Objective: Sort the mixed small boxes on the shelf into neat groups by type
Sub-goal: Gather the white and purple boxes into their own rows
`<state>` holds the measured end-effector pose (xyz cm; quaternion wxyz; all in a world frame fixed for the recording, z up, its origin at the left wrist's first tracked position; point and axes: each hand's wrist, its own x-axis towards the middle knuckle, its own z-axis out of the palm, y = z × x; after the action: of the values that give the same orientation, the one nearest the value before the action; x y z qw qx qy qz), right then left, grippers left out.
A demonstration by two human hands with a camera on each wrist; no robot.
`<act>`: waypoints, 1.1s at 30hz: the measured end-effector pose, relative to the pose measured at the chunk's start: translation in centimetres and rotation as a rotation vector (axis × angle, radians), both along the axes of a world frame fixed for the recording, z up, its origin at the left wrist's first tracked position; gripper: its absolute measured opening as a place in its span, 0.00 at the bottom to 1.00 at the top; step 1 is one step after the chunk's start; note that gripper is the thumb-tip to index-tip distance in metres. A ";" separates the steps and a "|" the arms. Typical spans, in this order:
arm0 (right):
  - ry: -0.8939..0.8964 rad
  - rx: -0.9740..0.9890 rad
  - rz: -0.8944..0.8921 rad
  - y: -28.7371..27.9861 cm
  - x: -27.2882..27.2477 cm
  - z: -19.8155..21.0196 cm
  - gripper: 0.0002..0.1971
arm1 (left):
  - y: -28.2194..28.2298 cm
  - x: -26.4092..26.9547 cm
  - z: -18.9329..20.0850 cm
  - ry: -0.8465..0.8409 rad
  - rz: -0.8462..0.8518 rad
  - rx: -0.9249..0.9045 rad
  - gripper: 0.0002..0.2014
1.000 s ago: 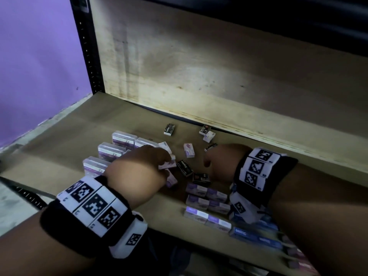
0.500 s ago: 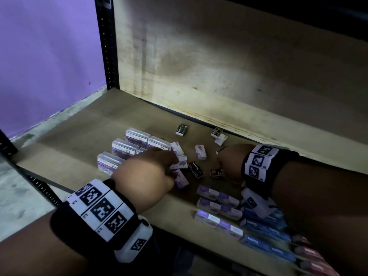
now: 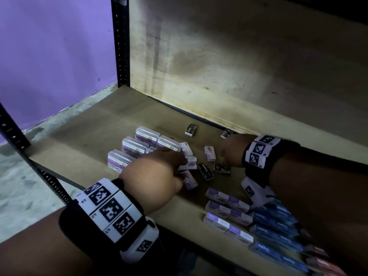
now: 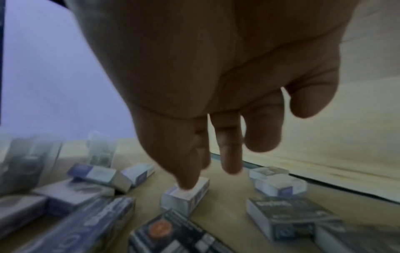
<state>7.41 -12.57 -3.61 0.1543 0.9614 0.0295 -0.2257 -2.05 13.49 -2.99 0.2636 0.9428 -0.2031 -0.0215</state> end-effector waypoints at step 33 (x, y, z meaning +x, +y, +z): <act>-0.353 0.474 -0.063 -2.4 -9.3 6.0 0.08 | -3.0 0.7 0.7 -0.117 -0.281 0.446 0.13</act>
<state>-1.93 -14.95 2.36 -0.0789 0.9955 0.0244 -0.0467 -1.35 10.44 -2.30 0.0316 0.9397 -0.3371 -0.0477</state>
